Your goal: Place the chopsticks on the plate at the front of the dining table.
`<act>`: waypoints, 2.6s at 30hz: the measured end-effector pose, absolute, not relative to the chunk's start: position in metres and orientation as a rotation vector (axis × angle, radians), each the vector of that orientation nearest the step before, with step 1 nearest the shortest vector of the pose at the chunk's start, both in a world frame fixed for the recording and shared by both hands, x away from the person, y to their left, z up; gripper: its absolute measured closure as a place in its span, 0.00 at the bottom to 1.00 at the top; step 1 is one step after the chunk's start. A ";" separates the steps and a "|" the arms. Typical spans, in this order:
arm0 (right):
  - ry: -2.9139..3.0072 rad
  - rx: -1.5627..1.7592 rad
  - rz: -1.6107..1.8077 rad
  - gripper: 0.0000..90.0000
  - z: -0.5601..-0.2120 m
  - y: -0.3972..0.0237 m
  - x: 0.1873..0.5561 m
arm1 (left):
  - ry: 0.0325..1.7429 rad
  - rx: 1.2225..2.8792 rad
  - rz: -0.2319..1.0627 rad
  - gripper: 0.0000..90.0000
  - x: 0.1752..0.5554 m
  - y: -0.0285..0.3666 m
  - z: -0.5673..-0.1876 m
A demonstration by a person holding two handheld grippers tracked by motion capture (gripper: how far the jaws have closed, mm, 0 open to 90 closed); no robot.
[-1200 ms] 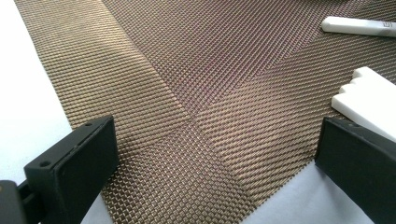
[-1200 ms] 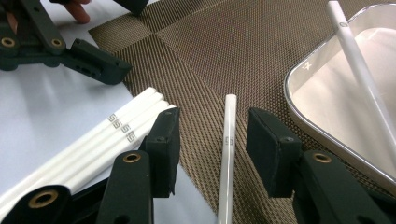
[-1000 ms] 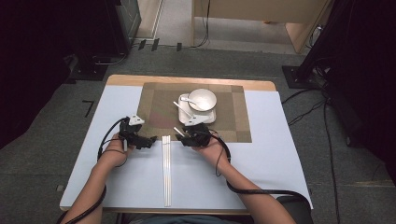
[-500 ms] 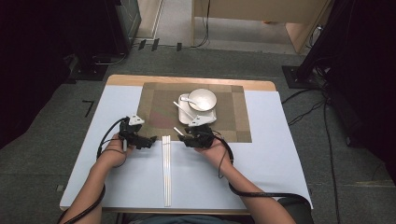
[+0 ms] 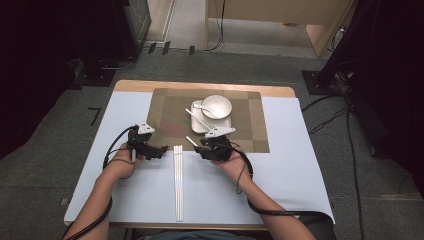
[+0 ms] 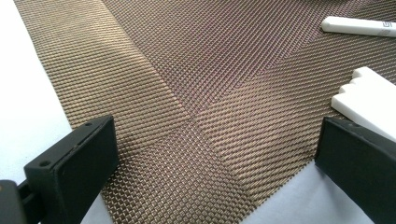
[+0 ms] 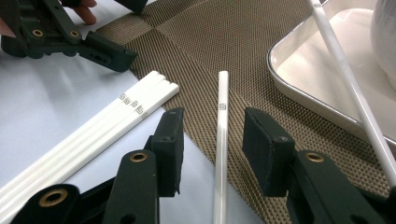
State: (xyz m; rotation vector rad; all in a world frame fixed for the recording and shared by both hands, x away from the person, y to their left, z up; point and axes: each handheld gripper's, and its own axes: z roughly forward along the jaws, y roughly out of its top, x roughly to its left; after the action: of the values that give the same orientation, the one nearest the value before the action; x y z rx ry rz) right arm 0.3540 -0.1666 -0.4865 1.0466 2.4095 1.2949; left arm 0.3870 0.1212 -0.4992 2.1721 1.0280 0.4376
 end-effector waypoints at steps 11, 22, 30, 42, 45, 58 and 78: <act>2.402 1.073 1.285 0.66 -0.487 -0.174 0.348 | 1.025 2.173 0.433 0.00 0.387 0.121 -0.499; 2.380 1.090 1.294 0.59 -0.487 -0.179 0.342 | 1.024 2.172 0.430 0.00 0.388 0.121 -0.499; 2.386 1.081 1.286 0.50 -0.488 -0.180 0.338 | 1.017 2.177 0.427 0.00 0.388 0.122 -0.499; 2.369 1.091 1.262 0.53 -0.490 -0.185 0.329 | 1.002 2.185 0.420 0.00 0.390 0.122 -0.499; 2.377 1.090 1.256 0.57 -0.491 -0.185 0.326 | 0.999 2.187 0.418 0.00 0.390 0.122 -0.499; 2.371 1.093 1.229 0.67 -0.494 -0.194 0.319 | 0.999 2.187 0.419 0.00 0.390 0.122 -0.499; 2.369 1.094 1.163 0.82 -0.501 -0.192 0.317 | 0.999 2.186 0.420 0.00 0.390 0.122 -0.499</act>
State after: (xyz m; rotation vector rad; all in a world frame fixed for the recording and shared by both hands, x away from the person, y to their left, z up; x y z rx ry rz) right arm 0.3166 -0.1925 -0.5006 1.0940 2.3690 1.1629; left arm 0.3901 0.1222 -0.4989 2.1860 0.9987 0.4199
